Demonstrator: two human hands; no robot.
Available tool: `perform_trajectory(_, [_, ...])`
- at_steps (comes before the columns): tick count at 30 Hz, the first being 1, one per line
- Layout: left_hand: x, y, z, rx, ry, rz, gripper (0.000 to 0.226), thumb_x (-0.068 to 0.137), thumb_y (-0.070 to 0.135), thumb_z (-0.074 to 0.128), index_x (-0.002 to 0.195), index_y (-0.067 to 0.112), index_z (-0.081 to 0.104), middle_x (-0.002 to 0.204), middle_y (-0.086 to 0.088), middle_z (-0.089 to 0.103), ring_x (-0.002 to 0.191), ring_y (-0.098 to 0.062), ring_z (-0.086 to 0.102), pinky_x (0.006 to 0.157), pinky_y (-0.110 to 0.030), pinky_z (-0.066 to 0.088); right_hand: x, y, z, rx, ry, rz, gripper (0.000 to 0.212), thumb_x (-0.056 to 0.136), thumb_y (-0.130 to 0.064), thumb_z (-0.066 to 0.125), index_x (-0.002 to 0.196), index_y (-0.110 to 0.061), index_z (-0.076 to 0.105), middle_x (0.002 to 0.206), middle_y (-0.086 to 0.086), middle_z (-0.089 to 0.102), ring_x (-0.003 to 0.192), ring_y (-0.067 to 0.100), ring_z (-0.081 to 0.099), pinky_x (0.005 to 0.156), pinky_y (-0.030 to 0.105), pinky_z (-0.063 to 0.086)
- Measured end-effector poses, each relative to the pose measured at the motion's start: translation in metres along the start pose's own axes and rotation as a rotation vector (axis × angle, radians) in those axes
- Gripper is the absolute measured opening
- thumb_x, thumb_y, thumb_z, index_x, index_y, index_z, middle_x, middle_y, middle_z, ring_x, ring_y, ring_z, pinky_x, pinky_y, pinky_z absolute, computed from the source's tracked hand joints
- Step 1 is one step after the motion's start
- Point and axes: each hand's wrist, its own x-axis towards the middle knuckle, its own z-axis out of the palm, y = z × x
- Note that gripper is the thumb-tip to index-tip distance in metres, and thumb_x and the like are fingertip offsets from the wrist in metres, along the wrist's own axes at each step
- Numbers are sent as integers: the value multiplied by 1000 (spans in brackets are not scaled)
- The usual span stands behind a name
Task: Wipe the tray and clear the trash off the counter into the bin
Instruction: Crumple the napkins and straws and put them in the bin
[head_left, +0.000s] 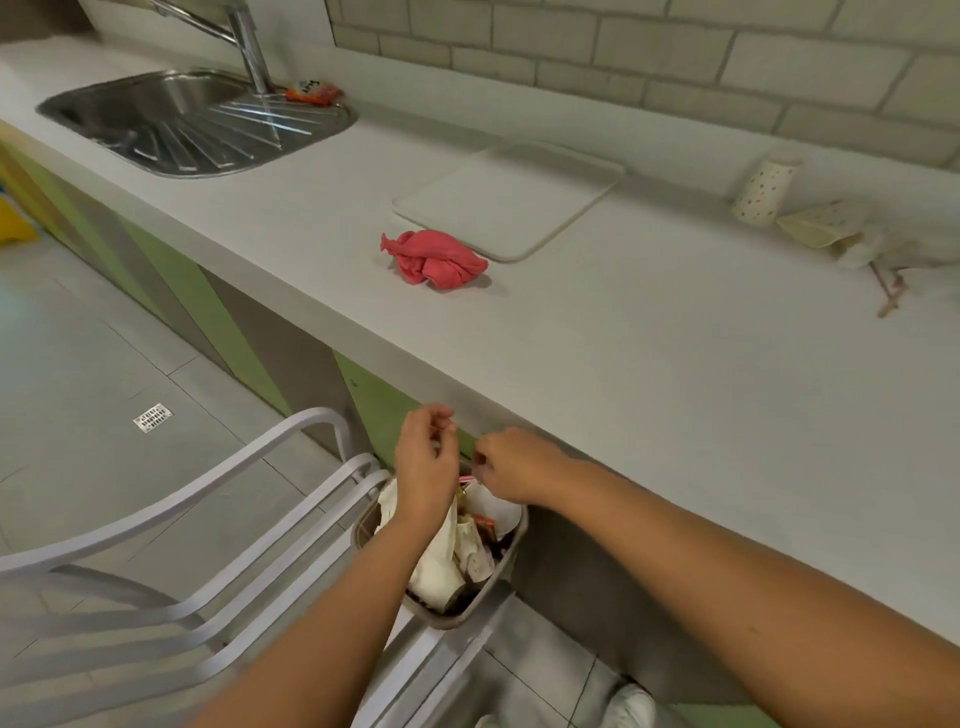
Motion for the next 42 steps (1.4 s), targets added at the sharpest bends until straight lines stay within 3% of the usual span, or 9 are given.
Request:
perform_trajectory(2, [6,22,7,-64,19,45,15,91,3,50,101,8,59,88,1,57,76,-1,51,65,-6,41,-12,5,-20,34,44,32,23,95,-20,45,104,-8,62,103,12,64,82,24,55,67,29,41])
perform_trajectory(7, [13,74,37,-156,-52,160,12,90,5,52,97,12,58,80,6,55,66,3,49,60,-7,39,-41,38,-67,38,158,151,25,94,-29,50,99,-9,65,94,5,62,85,23,59,72,33,48])
perform_trajectory(10, [12,108,63,-133,-153,230,12,91,7,51,99,13,57,90,1,55,69,-3,49,60,-5,38,-59,70,-92,28,228,234,18,94,-29,50,86,-15,58,84,-1,54,79,20,53,60,26,38])
perform_trajectory(13, [14,138,95,-32,-306,268,18,92,9,51,109,10,57,104,1,46,70,-4,47,63,-1,38,-77,105,-111,44,290,309,15,94,-29,50,86,-18,57,86,-1,55,79,20,53,57,26,35])
perform_trajectory(18, [10,180,161,52,-503,270,18,91,13,52,109,12,56,111,4,33,79,-17,50,75,-18,37,-108,169,-130,52,329,415,18,94,-29,50,97,-16,63,103,0,64,82,18,55,63,26,38])
perform_trajectory(27, [-3,238,291,147,-674,318,19,93,16,52,110,10,57,122,-3,38,90,-14,47,81,-20,37,-159,300,-149,68,305,595,22,94,-28,49,105,-16,63,108,0,63,87,19,55,70,27,40])
perform_trajectory(35, [-1,273,380,262,-685,333,20,93,15,52,111,8,60,125,-9,42,90,-19,53,76,-17,37,-174,416,-159,116,351,689,14,93,-18,48,95,-15,61,114,3,61,100,22,59,72,27,43])
perform_trajectory(37, [3,279,396,299,-676,324,20,93,14,51,109,8,62,124,-10,43,98,-22,56,76,-19,39,-172,438,-166,125,380,688,19,92,-14,49,105,-12,63,118,4,58,106,22,56,75,27,44])
perform_trajectory(42, [14,285,436,378,-657,298,18,93,14,52,104,7,63,122,-10,45,95,-23,56,72,-24,44,-158,482,-185,134,474,624,32,91,-10,53,122,-11,54,134,6,40,124,22,39,93,30,42])
